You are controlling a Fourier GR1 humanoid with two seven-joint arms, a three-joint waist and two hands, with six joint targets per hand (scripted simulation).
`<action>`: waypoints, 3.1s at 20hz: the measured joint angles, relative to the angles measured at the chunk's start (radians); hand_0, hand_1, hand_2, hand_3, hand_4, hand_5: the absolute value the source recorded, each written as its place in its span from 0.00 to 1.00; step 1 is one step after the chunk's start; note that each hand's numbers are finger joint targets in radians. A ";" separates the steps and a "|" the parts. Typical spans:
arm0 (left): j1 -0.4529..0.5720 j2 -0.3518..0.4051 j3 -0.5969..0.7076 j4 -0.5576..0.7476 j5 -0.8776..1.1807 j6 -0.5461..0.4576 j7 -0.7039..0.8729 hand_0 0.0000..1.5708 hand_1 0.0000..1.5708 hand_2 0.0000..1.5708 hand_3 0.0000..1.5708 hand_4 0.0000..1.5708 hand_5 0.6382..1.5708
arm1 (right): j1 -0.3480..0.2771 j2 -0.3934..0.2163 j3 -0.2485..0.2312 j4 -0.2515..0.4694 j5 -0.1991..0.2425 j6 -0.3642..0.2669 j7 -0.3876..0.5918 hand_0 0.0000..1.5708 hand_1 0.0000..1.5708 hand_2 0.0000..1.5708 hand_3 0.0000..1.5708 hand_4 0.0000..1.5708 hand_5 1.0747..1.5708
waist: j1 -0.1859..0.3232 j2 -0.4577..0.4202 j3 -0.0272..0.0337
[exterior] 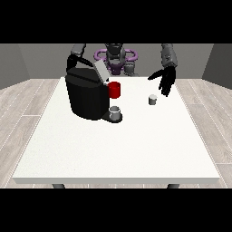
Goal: Insert the coffee pod into the coffee machine and close the lid
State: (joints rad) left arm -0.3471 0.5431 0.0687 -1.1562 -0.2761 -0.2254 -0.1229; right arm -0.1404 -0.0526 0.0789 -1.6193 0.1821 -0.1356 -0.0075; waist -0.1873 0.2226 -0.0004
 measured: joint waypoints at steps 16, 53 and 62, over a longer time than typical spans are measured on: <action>-0.170 -0.048 -0.064 0.278 -0.259 0.192 -0.124 0.68 0.68 0.72 0.59 0.30 1.00 | -0.079 0.037 -0.006 0.092 -0.001 -0.026 0.049 0.00 0.00 0.00 0.00 0.00 1.00 | 0.013 0.066 0.0000; -0.464 -0.127 -0.114 0.455 -0.465 -0.044 -0.138 0.91 0.91 0.89 0.85 0.35 1.00 | -0.092 0.022 -0.068 0.426 0.023 -0.052 -0.028 0.00 0.00 0.00 0.00 0.00 1.00 | 0.056 -0.103 0.0008; -0.533 -0.210 -0.124 0.386 -0.472 -0.136 -0.043 0.90 0.90 0.90 0.88 0.34 1.00 | -0.121 0.015 -0.090 0.486 0.016 -0.046 -0.039 0.00 0.00 0.00 0.00 0.00 1.00 | 0.064 -0.162 0.0007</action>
State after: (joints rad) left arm -0.8801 0.3333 -0.0555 -0.7703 -0.7484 -0.3610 -0.1655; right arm -0.2613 -0.0376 -0.0114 -1.1331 0.1983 -0.1817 -0.0468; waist -0.1233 0.0603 0.0003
